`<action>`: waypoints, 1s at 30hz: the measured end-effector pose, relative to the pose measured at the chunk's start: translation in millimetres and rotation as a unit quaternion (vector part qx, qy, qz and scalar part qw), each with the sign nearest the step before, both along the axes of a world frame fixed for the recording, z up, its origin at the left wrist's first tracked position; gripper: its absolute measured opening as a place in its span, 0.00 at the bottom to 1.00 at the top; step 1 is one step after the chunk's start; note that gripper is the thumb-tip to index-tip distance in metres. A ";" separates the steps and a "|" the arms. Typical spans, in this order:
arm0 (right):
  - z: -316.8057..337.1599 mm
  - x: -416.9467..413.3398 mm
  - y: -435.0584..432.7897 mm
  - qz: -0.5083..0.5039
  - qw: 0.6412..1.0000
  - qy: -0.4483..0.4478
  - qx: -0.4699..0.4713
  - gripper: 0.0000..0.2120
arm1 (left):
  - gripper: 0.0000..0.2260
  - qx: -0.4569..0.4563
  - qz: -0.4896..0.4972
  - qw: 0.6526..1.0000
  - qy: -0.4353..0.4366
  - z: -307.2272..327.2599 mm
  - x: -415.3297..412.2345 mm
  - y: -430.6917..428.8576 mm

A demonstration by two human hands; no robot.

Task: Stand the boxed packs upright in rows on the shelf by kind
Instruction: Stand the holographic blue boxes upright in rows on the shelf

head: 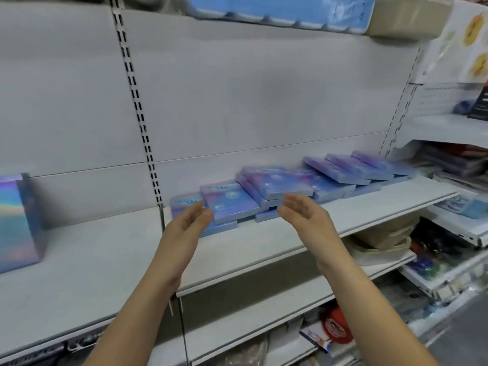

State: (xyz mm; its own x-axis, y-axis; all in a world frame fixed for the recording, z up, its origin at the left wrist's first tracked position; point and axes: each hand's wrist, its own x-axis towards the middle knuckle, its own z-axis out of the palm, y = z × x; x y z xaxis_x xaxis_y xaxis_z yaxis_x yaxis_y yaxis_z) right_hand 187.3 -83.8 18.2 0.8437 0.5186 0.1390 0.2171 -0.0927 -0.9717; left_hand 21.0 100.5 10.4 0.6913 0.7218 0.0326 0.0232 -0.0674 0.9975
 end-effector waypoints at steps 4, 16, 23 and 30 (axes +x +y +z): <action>3.4 35.6 17.3 0.000 1.000 -0.019 -0.021 0.18 | 0.20 -0.003 0.008 1.000 -0.001 -5.3 30.4 19.3; 3.1 145.5 48.6 -0.041 0.985 -0.109 -0.126 0.26 | 0.20 0.087 -0.003 0.979 0.183 -7.9 85.1 61.9; -1.2 193.4 69.9 -0.024 0.871 -0.239 -0.428 0.46 | 0.34 0.307 0.093 0.823 0.469 -5.6 120.9 60.4; -3.1 210.2 80.5 -0.005 0.895 -0.206 -0.395 0.50 | 0.30 0.276 0.136 0.823 0.478 0.9 142.1 47.9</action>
State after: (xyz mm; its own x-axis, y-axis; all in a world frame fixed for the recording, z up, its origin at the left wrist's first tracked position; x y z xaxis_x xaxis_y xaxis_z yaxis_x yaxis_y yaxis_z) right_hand 397.6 -3.3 15.1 0.8096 0.5860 0.0331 0.5382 -0.7187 -0.4402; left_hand 163.0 148.3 11.3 0.4061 0.9120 -0.0569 0.8688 -0.3660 0.3336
